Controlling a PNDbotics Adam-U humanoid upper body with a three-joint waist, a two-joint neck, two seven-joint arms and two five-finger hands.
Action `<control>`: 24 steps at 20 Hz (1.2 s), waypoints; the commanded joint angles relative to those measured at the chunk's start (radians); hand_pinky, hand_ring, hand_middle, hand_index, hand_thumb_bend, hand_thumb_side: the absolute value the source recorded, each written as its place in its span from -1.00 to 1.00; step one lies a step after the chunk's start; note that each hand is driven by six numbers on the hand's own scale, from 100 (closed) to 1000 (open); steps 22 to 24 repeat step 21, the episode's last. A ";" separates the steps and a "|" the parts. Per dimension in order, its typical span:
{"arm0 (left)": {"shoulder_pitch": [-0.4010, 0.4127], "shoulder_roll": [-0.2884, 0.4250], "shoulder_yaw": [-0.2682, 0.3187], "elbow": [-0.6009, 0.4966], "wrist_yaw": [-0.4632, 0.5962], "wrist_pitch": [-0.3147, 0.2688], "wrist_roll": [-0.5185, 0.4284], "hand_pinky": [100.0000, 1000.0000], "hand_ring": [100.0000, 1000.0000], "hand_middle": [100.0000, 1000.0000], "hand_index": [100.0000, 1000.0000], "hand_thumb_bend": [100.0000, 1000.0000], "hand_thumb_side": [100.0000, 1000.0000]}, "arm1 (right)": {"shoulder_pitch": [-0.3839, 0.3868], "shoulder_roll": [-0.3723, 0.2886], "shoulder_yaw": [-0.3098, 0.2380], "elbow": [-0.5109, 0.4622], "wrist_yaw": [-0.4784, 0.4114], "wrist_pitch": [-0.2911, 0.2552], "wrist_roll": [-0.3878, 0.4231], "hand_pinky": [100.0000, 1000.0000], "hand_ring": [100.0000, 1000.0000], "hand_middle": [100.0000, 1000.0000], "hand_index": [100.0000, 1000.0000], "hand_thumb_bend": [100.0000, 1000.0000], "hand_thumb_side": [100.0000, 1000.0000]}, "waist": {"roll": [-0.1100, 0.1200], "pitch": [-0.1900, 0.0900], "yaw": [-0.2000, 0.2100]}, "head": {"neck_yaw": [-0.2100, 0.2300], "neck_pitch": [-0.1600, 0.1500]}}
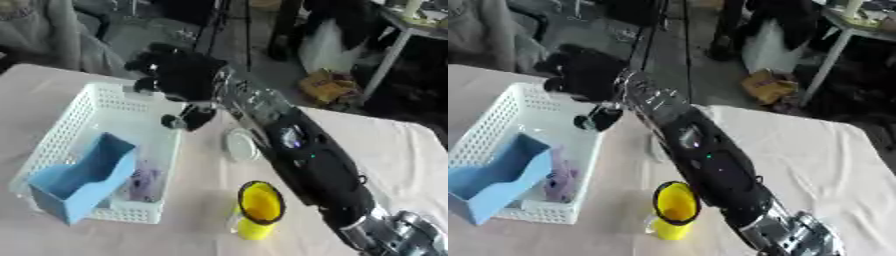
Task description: Pick up objects on the table and place them in the box.
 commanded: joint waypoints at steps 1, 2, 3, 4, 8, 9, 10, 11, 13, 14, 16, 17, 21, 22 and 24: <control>0.005 0.026 0.014 -0.020 -0.008 0.007 0.006 -0.47 0.49 0.48 0.52 -0.32 0.60 | 0.023 -0.088 -0.070 -0.040 -0.243 0.088 -0.121 0.32 0.48 0.55 0.67 -1.00 -0.86 | 0.025 -0.011 -0.022 | 0.030 -0.007; 0.009 0.027 0.018 -0.020 -0.011 0.009 0.010 -0.47 0.50 0.48 0.52 -0.32 0.60 | 0.043 -0.111 -0.080 -0.059 -0.377 0.097 -0.137 0.23 0.44 0.52 0.66 -1.00 -0.82 | 0.029 -0.009 -0.032 | 0.037 -0.006; 0.012 0.028 0.021 -0.020 -0.014 0.010 0.013 -0.48 0.50 0.49 0.52 -0.33 0.60 | 0.066 -0.135 -0.092 -0.088 -0.516 0.103 -0.147 0.08 0.36 0.45 0.63 -1.00 -0.75 | 0.036 -0.006 -0.046 | 0.049 -0.005; 0.013 0.029 0.024 -0.020 -0.016 0.011 0.016 -0.48 0.51 0.49 0.52 -0.33 0.60 | 0.087 -0.160 -0.102 -0.120 -0.638 0.109 -0.148 0.01 0.30 0.42 0.62 -1.00 -0.72 | 0.041 -0.004 -0.056 | 0.057 -0.005; 0.020 0.038 0.038 -0.020 -0.029 0.024 0.028 -0.50 0.52 0.50 0.52 -0.34 0.61 | 0.187 -0.233 -0.160 -0.269 -0.956 0.143 -0.150 -0.13 0.15 0.34 0.63 -1.00 -0.59 | 0.068 0.007 -0.108 | 0.097 -0.005; 0.020 0.042 0.042 -0.020 -0.032 0.026 0.032 -0.50 0.53 0.50 0.52 -0.34 0.60 | 0.213 -0.246 -0.175 -0.302 -0.997 0.152 -0.154 -0.16 0.14 0.34 0.65 -1.00 -0.56 | 0.076 0.010 -0.122 | 0.109 -0.005; 0.019 0.044 0.044 -0.020 -0.034 0.027 0.035 -0.50 0.53 0.50 0.52 -0.34 0.60 | 0.235 -0.256 -0.187 -0.330 -1.027 0.159 -0.158 -0.16 0.14 0.34 0.65 -1.00 -0.56 | 0.080 0.011 -0.131 | 0.115 -0.004; 0.018 0.047 0.046 -0.020 -0.036 0.028 0.037 -0.51 0.53 0.50 0.52 -0.35 0.60 | 0.258 -0.265 -0.200 -0.353 -1.051 0.166 -0.164 -0.18 0.13 0.33 0.65 -1.00 -0.49 | 0.087 0.015 -0.143 | 0.126 -0.006; 0.017 0.051 0.049 -0.020 -0.039 0.028 0.041 -0.51 0.53 0.50 0.52 -0.35 0.60 | 0.300 -0.280 -0.223 -0.388 -1.091 0.177 -0.177 -0.21 0.11 0.32 0.65 -1.00 -0.44 | 0.098 0.022 -0.160 | 0.142 -0.008; 0.017 0.053 0.050 -0.020 -0.041 0.028 0.042 -0.51 0.53 0.50 0.52 -0.35 0.60 | 0.318 -0.285 -0.234 -0.400 -1.108 0.182 -0.184 -0.21 0.11 0.32 0.65 -1.00 -0.44 | 0.102 0.026 -0.168 | 0.149 -0.008; 0.017 0.052 0.052 -0.019 -0.045 0.028 0.045 -0.52 0.53 0.50 0.51 -0.36 0.61 | 0.353 -0.291 -0.257 -0.421 -1.131 0.190 -0.203 -0.24 0.10 0.30 0.64 -1.00 -0.40 | 0.114 0.035 -0.192 | 0.159 -0.011; 0.015 0.051 0.054 -0.018 -0.049 0.027 0.045 -0.53 0.52 0.50 0.51 -0.37 0.61 | 0.373 -0.290 -0.270 -0.429 -1.141 0.194 -0.215 -0.27 0.09 0.28 0.63 -1.00 -0.34 | 0.122 0.042 -0.207 | 0.159 -0.015; 0.012 0.047 0.056 -0.015 -0.061 0.025 0.049 -0.54 0.52 0.48 0.50 -0.37 0.61 | 0.425 -0.274 -0.299 -0.453 -1.163 0.205 -0.242 -0.29 0.07 0.25 0.62 -1.00 -0.30 | 0.138 0.058 -0.232 | 0.155 -0.026; 0.012 0.047 0.056 -0.015 -0.061 0.025 0.049 -0.54 0.52 0.48 0.50 -0.37 0.61 | 0.425 -0.274 -0.299 -0.453 -1.163 0.205 -0.242 -0.29 0.07 0.25 0.62 -1.00 -0.30 | 0.138 0.058 -0.232 | 0.155 -0.026; 0.012 0.047 0.056 -0.015 -0.061 0.025 0.049 -0.54 0.52 0.48 0.50 -0.37 0.61 | 0.425 -0.274 -0.299 -0.453 -1.163 0.205 -0.242 -0.29 0.07 0.25 0.62 -1.00 -0.30 | 0.138 0.058 -0.232 | 0.155 -0.026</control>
